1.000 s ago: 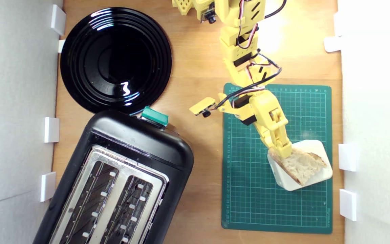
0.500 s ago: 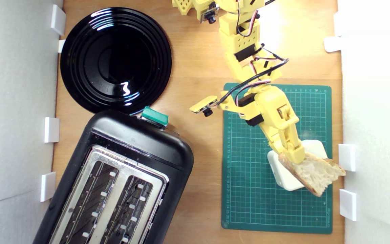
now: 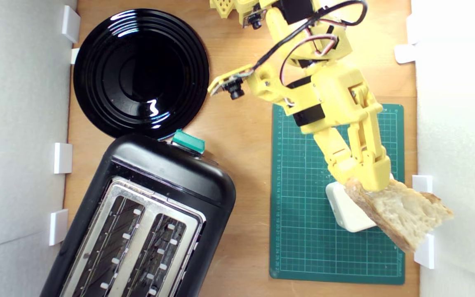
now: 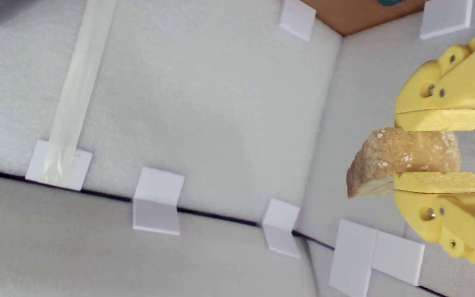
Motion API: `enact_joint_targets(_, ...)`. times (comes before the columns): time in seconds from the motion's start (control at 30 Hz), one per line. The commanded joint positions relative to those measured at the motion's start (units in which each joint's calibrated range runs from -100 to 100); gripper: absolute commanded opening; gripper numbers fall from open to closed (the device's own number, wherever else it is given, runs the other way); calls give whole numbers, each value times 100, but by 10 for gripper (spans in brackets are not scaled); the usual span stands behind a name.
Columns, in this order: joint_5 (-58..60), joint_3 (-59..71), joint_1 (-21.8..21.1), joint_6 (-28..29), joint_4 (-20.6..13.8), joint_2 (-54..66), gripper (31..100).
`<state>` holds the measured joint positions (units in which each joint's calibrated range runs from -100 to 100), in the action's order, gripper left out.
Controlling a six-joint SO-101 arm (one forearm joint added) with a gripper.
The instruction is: Pick bread and place in toaster
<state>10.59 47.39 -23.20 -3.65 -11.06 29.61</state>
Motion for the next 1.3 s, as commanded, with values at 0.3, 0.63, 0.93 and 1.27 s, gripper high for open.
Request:
enact_joint_targets(0.3, -2143, -1847, 604, -663, 27, 1532, 562)
enact_joint_targets(0.63, -3713, -3490, 1079, -1432, 0, 1581, 562)
enact_joint_targets(0.93, -4762, -3908, 1507, -2541, -54, 1532, 562)
enact_joint_targets(1.27, -5394, -4226, 2393, -3305, -63, 1507, 562)
